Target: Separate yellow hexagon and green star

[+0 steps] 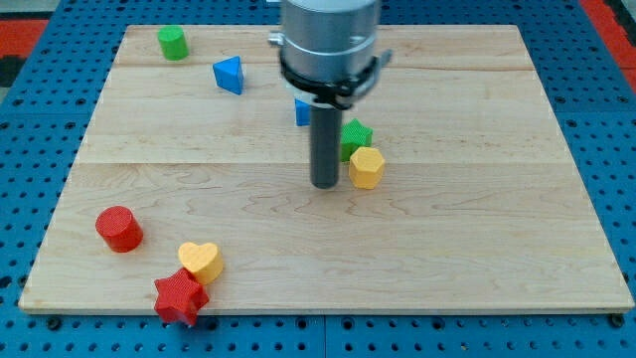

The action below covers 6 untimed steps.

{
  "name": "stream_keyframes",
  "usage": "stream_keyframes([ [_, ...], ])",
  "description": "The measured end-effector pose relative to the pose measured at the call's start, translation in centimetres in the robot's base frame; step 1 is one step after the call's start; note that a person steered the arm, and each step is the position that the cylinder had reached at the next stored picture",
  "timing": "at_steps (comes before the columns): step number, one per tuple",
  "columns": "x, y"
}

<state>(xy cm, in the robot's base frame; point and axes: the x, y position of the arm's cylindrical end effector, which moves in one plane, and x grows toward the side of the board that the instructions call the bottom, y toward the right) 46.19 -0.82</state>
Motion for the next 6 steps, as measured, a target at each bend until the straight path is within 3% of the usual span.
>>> stream_keyframes([
  [1, -1.6, 0.1],
  [3, -2.0, 8.0],
  [4, -1.6, 8.1],
  [6, -2.3, -8.3],
])
